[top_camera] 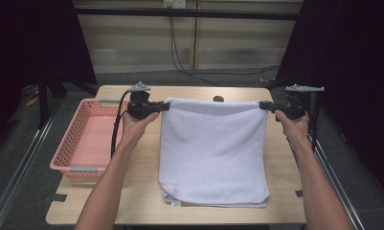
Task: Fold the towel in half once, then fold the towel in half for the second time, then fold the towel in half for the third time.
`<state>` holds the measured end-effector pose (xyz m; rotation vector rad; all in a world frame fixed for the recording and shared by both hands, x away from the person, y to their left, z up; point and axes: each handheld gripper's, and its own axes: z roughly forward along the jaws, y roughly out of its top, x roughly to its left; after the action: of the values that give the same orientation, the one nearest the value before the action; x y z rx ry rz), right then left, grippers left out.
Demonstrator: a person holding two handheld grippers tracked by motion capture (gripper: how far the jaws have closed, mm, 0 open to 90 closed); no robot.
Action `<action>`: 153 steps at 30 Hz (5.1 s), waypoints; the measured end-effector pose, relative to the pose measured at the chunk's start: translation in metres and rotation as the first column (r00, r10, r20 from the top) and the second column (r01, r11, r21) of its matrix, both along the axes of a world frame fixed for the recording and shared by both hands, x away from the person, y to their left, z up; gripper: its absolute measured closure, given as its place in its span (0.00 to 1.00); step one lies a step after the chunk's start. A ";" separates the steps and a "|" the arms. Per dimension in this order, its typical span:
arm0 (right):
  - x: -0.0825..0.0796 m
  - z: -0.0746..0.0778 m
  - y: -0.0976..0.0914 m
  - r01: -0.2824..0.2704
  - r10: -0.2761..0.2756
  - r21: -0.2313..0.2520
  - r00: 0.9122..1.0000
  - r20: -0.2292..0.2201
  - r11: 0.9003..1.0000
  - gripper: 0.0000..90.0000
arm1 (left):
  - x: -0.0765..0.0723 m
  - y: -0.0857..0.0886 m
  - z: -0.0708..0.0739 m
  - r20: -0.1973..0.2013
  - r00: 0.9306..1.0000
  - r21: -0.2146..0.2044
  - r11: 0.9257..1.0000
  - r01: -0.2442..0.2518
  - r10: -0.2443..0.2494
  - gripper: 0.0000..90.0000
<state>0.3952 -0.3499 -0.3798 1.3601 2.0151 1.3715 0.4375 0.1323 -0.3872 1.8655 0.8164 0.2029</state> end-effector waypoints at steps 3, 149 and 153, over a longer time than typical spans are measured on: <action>-0.010 -0.001 0.001 -0.028 0.028 -0.025 1.000 0.006 0.999 0.95 | -0.012 0.002 0.000 0.005 1.000 -0.007 1.000 0.030 -0.030 0.91; -0.144 -0.114 0.274 -0.594 0.555 -0.181 0.801 -0.223 0.784 0.83 | -0.059 0.001 -0.106 -0.207 0.978 0.165 0.984 0.068 -0.033 0.30; -0.145 -0.114 0.273 -0.598 0.559 -0.179 0.798 -0.225 0.781 0.83 | -0.061 -0.002 -0.108 -0.216 0.975 0.173 0.980 0.100 -0.061 0.37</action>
<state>0.2503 -0.0769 -0.4940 0.7778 2.7630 1.1940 0.3767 0.1303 -0.4956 2.1159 0.8867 0.0301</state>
